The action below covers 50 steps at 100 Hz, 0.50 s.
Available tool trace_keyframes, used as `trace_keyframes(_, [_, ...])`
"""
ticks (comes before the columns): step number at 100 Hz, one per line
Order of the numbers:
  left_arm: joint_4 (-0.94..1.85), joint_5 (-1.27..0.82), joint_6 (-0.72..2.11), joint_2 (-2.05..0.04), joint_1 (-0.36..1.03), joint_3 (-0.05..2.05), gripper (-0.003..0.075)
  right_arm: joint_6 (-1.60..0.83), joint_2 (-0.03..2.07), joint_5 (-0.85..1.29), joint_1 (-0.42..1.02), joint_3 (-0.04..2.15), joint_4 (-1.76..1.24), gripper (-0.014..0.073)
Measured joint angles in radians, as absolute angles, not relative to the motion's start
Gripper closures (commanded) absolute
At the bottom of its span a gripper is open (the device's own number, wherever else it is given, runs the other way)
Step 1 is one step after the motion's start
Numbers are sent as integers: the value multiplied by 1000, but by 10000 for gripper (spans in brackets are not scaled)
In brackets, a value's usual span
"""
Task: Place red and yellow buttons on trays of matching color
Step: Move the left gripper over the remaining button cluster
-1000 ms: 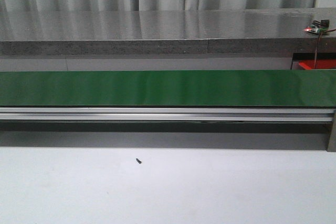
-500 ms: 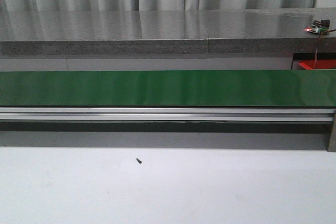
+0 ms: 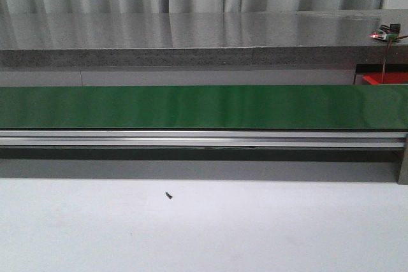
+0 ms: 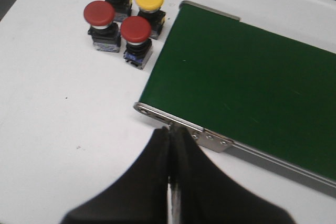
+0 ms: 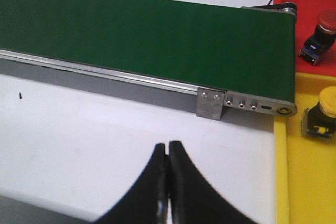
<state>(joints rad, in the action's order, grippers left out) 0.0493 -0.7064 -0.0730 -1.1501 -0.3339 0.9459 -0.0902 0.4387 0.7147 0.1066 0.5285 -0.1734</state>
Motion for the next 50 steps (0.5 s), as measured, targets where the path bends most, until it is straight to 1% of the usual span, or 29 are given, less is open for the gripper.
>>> trace_keyframes(26, [172,-715,-37,-1416,-497,1098,738,-90,439,715,107,528,-173,662])
trace_keyframes(34, [184,-738,-37,-1498,-534,1165,720,-90,439,715,107,528,-173,662])
trace_keyframes(41, [190,-766,-37,-1571,-555,1228,647,-90,439,715,107,528,-173,662])
trace_keyframes(44, [190,-780,-34,-1606,-559,1254,588,-90,439,715,107,528,-173,662])
trace_keyframes(46, [190,-789,-27,-1626,-561,1273,562,-90,439,715,107,528,-173,662])
trace_keyframes(50, [190,-801,-14,-1659,-563,1313,475,-90,439,715,107,528,-173,662])
